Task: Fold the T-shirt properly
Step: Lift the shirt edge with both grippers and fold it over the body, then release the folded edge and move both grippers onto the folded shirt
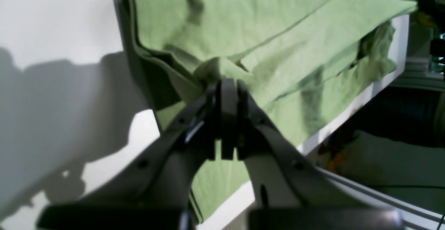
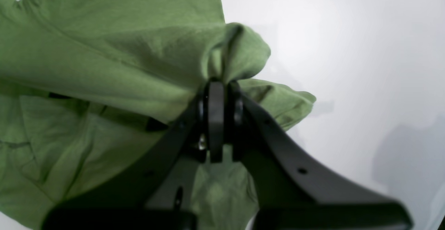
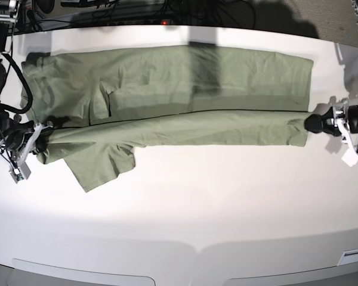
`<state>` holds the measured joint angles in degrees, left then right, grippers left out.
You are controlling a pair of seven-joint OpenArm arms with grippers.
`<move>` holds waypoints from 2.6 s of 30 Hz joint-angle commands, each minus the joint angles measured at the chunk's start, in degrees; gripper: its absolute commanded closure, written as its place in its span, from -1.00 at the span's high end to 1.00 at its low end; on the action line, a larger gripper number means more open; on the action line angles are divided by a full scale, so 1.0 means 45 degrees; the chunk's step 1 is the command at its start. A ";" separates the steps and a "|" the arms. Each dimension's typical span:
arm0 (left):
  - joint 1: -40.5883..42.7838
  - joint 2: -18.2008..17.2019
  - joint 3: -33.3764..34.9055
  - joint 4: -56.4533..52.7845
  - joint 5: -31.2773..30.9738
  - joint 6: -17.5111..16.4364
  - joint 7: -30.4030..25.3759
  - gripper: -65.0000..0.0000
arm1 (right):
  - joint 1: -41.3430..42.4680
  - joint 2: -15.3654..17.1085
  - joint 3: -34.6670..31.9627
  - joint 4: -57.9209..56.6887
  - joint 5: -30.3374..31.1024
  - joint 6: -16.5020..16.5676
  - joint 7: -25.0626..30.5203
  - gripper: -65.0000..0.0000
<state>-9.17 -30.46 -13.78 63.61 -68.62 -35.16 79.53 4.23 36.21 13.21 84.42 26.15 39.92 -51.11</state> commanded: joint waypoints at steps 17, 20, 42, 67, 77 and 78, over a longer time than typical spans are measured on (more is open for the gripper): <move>0.0170 -0.0398 -0.0097 0.0199 -0.0330 -0.0097 -0.0049 -1.00 | -0.0845 0.0952 0.0146 0.0248 0.0685 0.0017 -0.1341 -1.00; 0.0170 -0.0398 -0.0097 0.0199 -0.0301 -0.0097 -0.0049 -1.00 | -0.0845 0.0947 0.0146 0.0248 0.0680 0.0017 -0.1520 -1.00; 0.0029 -0.0253 -0.0097 0.0209 0.1122 -0.0102 -0.2463 -0.26 | -0.0141 0.0976 0.0151 0.0253 0.3113 -0.0233 -0.1554 0.23; 0.1433 0.3711 -0.0092 0.0185 0.4940 -0.1076 -0.3249 -0.26 | 0.0797 -0.2618 0.0146 -0.2191 0.0413 -0.0311 -0.1360 0.23; 0.1360 0.3861 -0.0083 -0.1326 0.6975 -0.0335 -0.3847 -0.28 | 0.0971 -0.2647 0.0146 -0.3099 0.0180 -0.0665 -0.0617 0.23; 0.1355 0.3861 -0.0083 -0.1559 0.7101 -0.0335 -0.4007 -0.29 | 0.1005 -0.2657 0.0146 -0.3099 0.0180 -0.0690 -0.0563 0.23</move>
<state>-4.29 -12.71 -14.55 58.54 -47.44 -41.80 56.58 7.81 23.62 13.63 70.11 27.09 37.08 -53.76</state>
